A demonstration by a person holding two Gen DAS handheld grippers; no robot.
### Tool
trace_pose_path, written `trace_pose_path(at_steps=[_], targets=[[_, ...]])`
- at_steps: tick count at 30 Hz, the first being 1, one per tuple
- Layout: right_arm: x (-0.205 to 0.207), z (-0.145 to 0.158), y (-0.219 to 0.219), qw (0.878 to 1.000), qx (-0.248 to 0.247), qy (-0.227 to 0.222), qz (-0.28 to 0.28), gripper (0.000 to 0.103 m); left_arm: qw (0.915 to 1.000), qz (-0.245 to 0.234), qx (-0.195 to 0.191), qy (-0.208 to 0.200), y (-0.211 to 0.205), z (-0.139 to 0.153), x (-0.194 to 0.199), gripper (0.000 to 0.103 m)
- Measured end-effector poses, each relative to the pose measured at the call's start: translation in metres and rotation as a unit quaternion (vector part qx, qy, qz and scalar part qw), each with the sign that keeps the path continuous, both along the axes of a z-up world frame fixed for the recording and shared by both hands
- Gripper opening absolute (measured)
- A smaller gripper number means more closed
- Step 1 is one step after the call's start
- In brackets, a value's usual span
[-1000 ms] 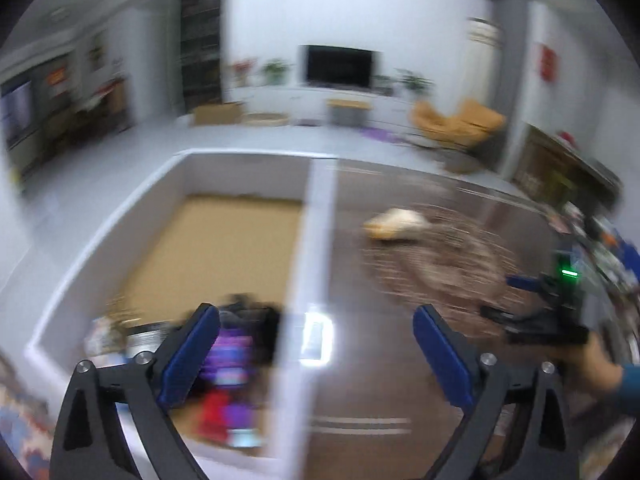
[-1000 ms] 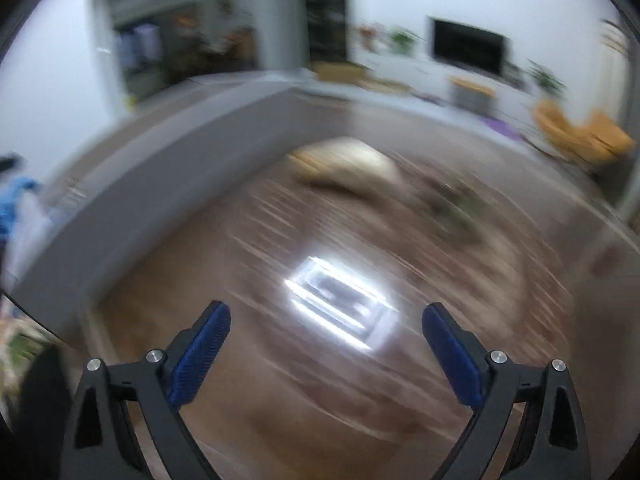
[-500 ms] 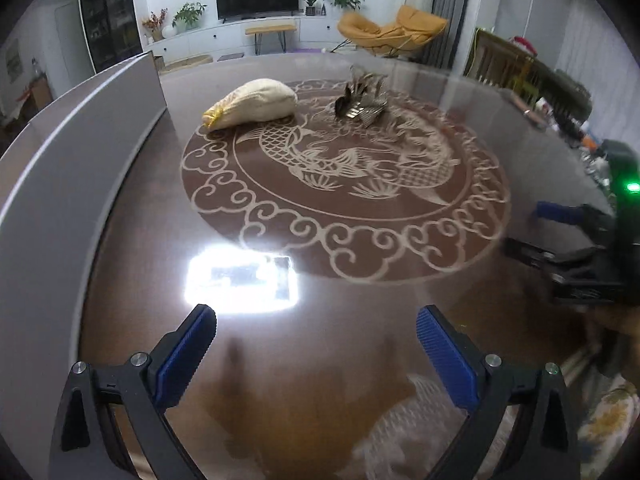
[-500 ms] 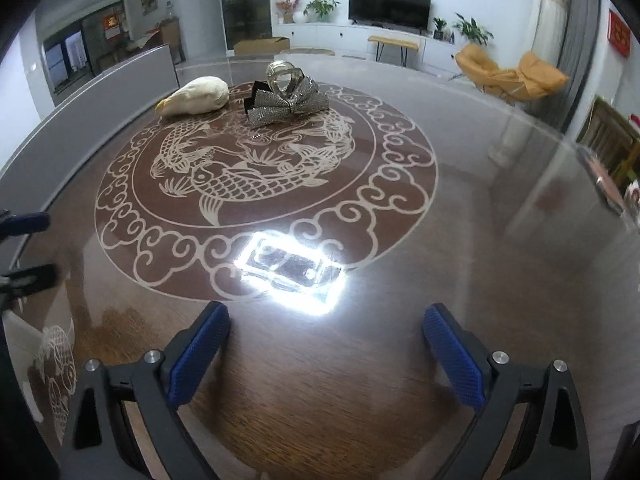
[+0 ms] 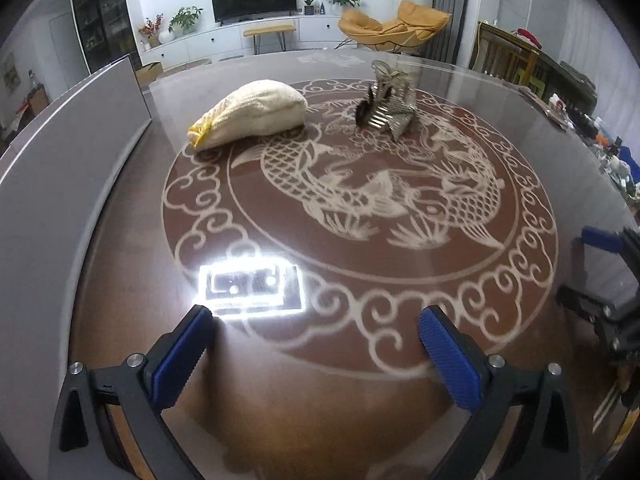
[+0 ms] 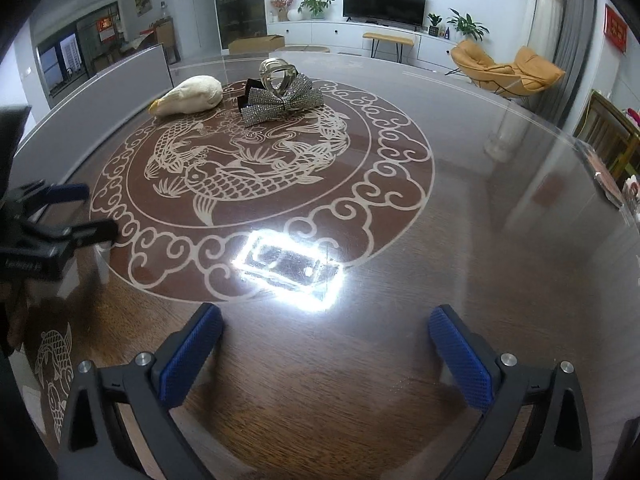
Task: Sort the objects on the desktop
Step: 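Bring both open tools back over the table, then move the right tool to the sparkly bow hair clip and close on it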
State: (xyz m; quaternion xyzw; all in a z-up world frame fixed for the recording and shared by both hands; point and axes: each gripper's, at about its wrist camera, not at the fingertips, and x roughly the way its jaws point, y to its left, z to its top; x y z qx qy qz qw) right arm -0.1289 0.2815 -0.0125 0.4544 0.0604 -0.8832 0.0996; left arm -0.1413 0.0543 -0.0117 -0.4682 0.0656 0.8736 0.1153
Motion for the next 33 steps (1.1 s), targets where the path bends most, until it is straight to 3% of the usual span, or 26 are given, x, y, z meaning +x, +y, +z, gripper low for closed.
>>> trace_pose_path(at_steps=[25,33], targets=[[-0.004,-0.001,-0.002,1.000,0.000,0.000,0.006,0.103,0.9999,0.011,0.002,0.001,0.000,-0.003,-0.013,0.103],[-0.094,-0.002,-0.052,0.999,0.000,-0.005,0.038,0.103,0.9999,0.011,0.003,0.001,0.000,-0.003,-0.013,0.103]])
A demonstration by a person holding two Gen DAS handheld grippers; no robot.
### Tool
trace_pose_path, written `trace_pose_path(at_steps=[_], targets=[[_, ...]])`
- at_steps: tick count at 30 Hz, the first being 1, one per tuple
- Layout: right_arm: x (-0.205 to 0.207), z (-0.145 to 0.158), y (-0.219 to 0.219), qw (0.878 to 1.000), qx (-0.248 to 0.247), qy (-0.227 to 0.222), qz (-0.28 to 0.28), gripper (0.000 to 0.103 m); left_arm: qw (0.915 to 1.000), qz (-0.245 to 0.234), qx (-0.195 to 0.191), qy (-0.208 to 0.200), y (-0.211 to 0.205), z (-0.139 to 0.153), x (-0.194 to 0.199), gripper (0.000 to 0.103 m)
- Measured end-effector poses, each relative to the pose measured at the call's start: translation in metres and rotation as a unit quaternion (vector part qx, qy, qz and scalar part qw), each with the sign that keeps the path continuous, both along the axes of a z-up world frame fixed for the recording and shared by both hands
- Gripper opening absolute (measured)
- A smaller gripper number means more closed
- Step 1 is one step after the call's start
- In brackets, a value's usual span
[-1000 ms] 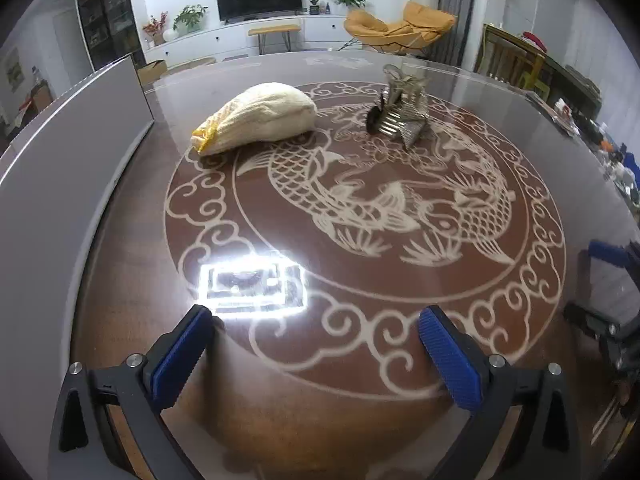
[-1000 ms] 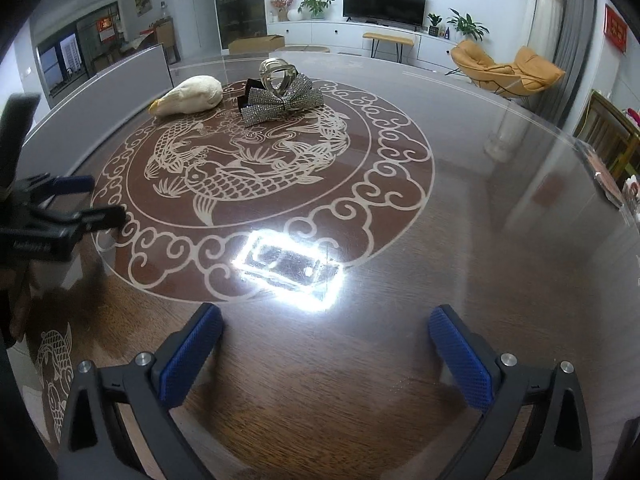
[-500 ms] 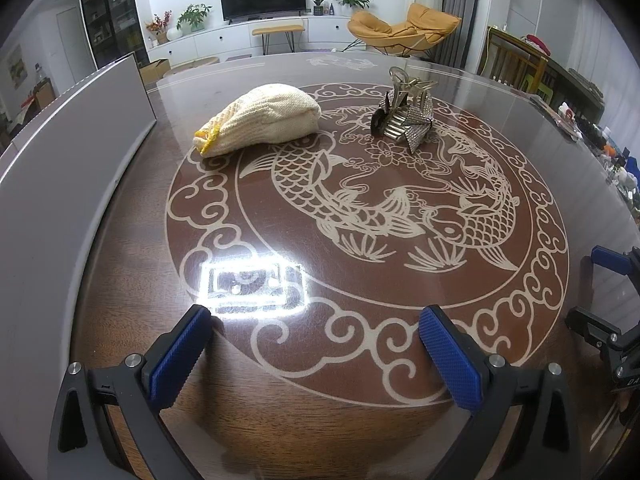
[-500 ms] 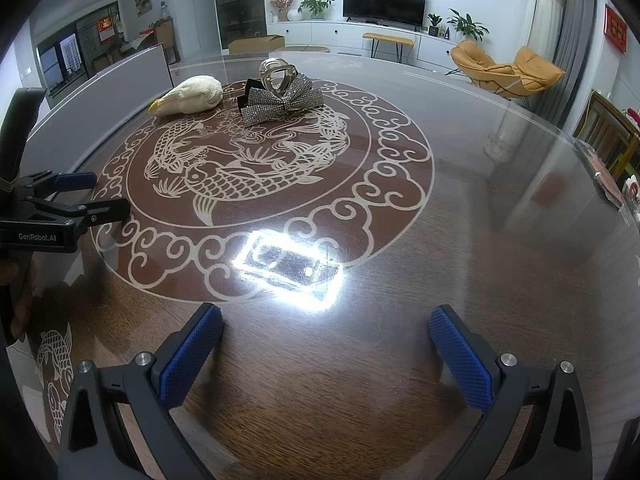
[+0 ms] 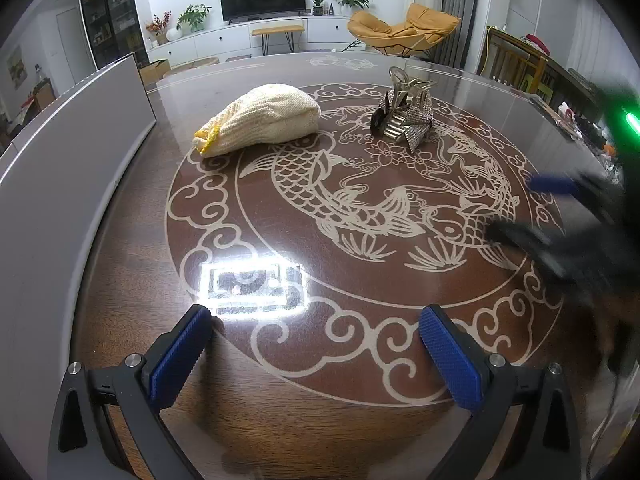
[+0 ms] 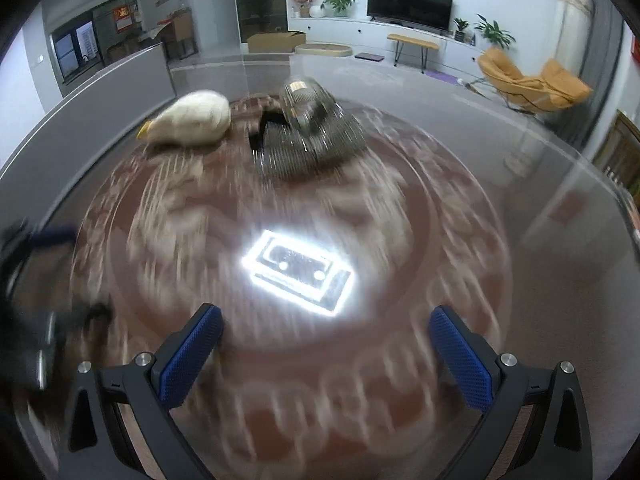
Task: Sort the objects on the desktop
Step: 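Move the right tool to the sparkly bow hair clip and close on it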
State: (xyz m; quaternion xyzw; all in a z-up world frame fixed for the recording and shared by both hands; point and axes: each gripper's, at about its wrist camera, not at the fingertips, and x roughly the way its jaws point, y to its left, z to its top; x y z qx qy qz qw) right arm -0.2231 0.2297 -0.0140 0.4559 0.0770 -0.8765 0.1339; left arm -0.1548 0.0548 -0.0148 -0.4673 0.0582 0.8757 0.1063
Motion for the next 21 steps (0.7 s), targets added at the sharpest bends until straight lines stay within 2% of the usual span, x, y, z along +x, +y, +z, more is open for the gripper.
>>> trace_pose_path(at_steps=[6,11,13,14,15,17,21], targets=[[-0.076,-0.001,-0.052,1.000,0.003,-0.013,-0.005,0.103,1.0000,0.000,0.000,0.000,0.000,0.000,0.000,0.103],[-0.115,-0.001,-0.067,0.999,0.002,-0.013,-0.052,0.103,1.0000,0.000,0.000,0.000,0.000,0.000,0.000,0.103],[-0.121,0.002,-0.063,0.998,0.002,-0.011,-0.064,0.093,1.0000,0.000,0.000,0.000,0.000,0.000,0.000,0.103],[-0.121,0.006,-0.059,0.997,0.000,-0.002,-0.073,0.069,1.0000,0.000,0.000,0.000,0.000,0.000,0.000,0.103],[-0.120,0.008,-0.055,0.997,-0.006,0.001,-0.078,0.062,1.0000,0.000,0.000,0.000,0.000,0.000,0.000,0.103],[-0.114,0.011,-0.044,0.997,-0.021,-0.001,-0.074,0.056,1.0000,0.000,0.000,0.000,0.000,0.000,0.000,0.103],[-0.080,0.011,-0.023,0.999,-0.015,0.006,-0.049,0.056,1.0000,0.000,0.000,0.000,0.000,-0.001,0.000,0.103]])
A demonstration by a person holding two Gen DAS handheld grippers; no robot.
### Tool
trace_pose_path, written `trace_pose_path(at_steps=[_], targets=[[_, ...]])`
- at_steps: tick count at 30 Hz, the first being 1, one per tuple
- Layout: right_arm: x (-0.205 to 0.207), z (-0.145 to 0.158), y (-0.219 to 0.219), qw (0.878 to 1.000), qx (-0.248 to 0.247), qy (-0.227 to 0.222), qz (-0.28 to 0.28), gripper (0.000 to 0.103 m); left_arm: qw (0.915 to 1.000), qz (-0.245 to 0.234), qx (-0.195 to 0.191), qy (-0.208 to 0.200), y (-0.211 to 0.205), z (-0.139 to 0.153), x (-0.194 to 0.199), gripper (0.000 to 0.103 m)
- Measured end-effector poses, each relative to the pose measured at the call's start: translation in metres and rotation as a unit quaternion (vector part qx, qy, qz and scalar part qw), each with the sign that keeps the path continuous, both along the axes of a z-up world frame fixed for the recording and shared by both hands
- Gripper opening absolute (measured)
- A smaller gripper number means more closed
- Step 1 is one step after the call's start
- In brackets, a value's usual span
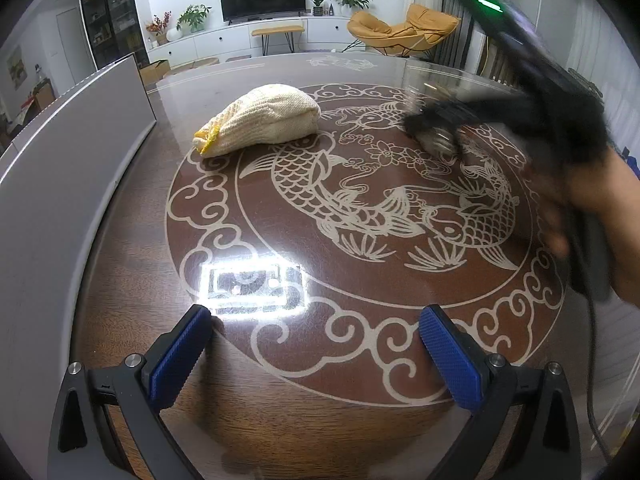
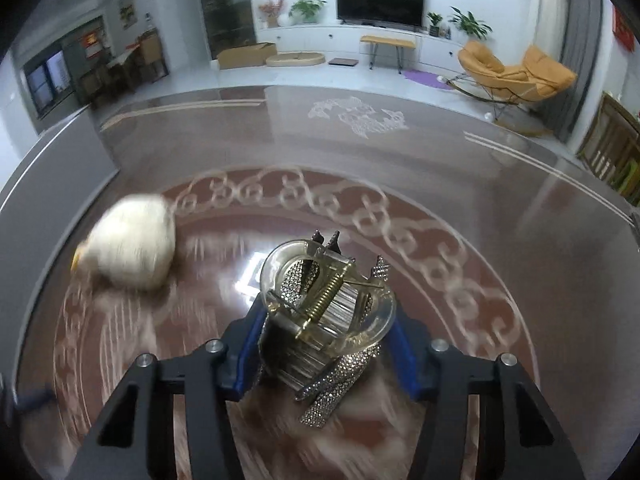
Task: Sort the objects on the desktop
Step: 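Move the right tool to the sparkly bow hair clip and close on it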
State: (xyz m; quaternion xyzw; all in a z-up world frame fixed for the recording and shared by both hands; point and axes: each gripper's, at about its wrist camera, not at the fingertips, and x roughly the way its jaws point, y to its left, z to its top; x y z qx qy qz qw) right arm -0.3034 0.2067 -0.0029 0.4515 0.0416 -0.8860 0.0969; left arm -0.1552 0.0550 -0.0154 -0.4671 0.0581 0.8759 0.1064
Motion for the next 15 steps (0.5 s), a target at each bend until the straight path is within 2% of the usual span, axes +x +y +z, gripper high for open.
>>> trace_pose_path(at_steps=[4,9,11,13,15], targets=[[0.063,-0.002,0.029,0.999,0.015,0.004,0.028,0.056,1.0000,0.000,0.000,0.000,0.000,0.000,0.000,0.103],[0.148,-0.001,0.062,1.000,0.010,0.001,0.026,0.056,1.0000,0.001,-0.002,0.000,0.000,0.000,-0.001,0.103],[0.162,-0.001,0.066,1.000,0.007,0.007,0.028,0.056,1.0000,-0.005,-0.001,-0.003,0.000,0.000,-0.003,0.103],[0.172,-0.002,0.068,0.999,0.006,0.016,0.030,0.056,0.9991,-0.035,-0.008,-0.022,0.002,0.002,-0.013,0.103],[0.176,-0.002,0.068,0.999,0.006,0.021,0.030,0.058,0.9982,-0.044,-0.033,-0.025,0.002,0.009,-0.030,0.103]])
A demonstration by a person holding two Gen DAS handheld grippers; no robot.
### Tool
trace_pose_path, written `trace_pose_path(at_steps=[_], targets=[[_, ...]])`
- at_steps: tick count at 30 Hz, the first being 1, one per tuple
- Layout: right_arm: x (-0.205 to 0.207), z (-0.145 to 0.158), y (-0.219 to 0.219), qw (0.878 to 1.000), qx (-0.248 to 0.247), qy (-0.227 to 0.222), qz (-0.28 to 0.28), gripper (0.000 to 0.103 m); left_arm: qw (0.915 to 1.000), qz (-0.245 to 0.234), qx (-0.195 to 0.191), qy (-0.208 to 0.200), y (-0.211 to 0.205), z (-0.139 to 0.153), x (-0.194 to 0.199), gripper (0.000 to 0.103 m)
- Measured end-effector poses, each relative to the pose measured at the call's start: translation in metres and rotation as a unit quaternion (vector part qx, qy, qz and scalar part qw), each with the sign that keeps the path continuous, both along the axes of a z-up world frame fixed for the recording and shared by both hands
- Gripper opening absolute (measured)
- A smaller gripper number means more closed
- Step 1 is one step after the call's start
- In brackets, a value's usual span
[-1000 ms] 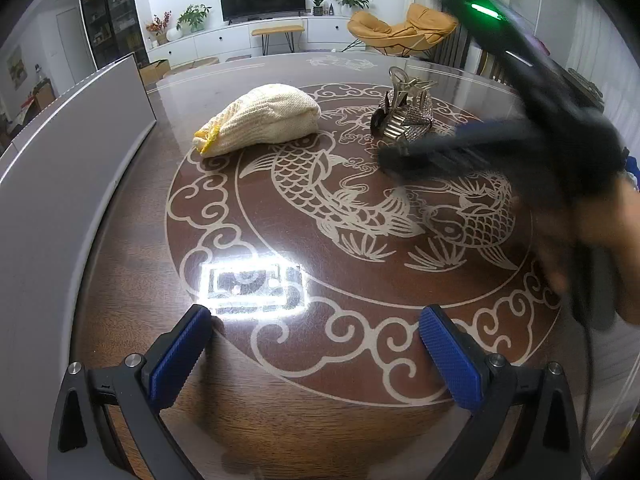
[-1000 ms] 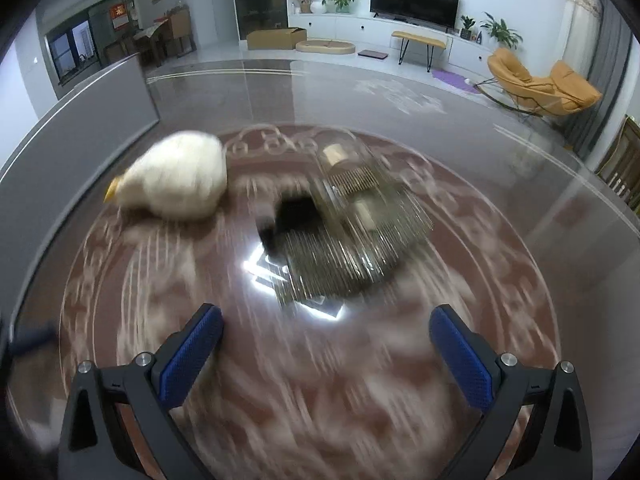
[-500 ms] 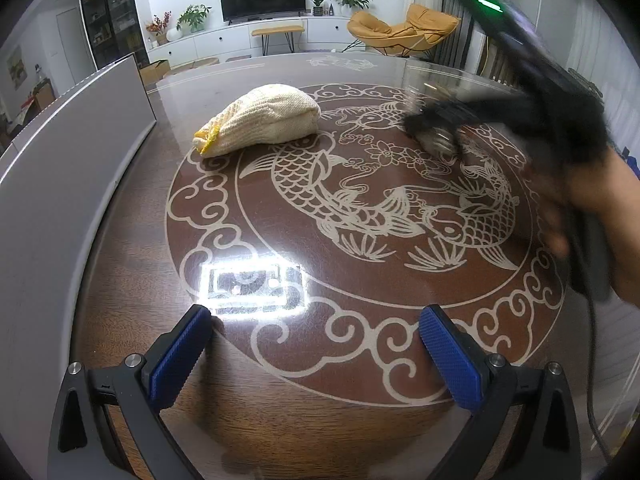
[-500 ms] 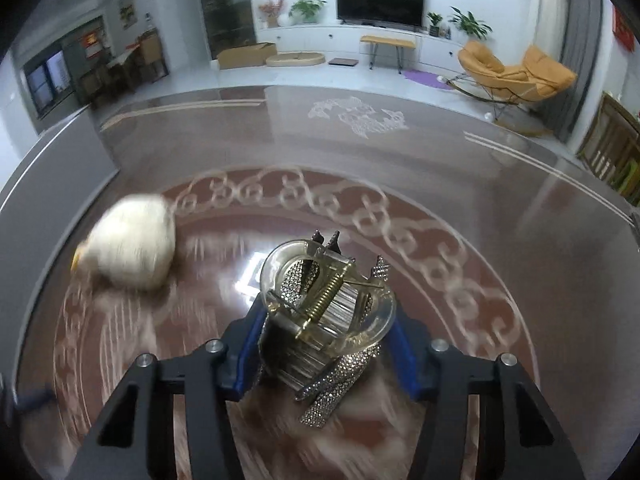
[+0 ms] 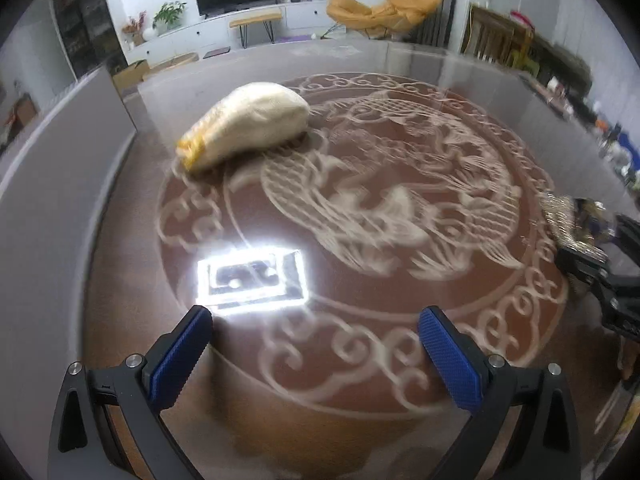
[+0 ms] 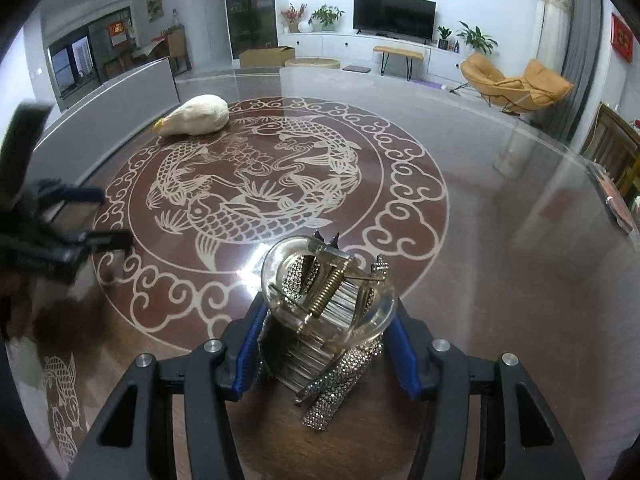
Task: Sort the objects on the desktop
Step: 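Move the right tool to the sparkly bow hair clip and close on it, then grasp the cream knitted pouch with the left tool while the right tool holds the bow clip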
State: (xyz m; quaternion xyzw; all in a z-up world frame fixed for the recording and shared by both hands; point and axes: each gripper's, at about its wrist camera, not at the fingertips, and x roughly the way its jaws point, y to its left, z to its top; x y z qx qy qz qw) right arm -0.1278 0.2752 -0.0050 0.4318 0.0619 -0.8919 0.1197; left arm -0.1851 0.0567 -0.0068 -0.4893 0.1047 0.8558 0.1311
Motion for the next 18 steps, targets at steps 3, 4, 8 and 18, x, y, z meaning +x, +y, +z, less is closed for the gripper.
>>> trace_pose_path(at_steps=[3,4,8,18], targets=[[-0.002,0.001,0.000,1.000,0.000,-0.001,-0.001,0.059,0.9996,-0.023,-0.007,0.017,0.000,0.019,-0.027,0.103],[-0.003,0.001,0.000,1.000,0.000,-0.001,-0.001,0.059,0.9994,-0.029,-0.010,0.018,0.001,0.023,-0.038,0.103],[-0.003,0.001,0.000,1.000,0.001,0.000,-0.001,0.058,0.9983,-0.040,-0.024,0.034,0.007,0.036,-0.085,0.103],[-0.001,0.001,0.001,1.000,0.003,0.001,-0.002,0.057,0.9994,-0.023,-0.021,0.013,0.008,0.008,-0.151,0.087]])
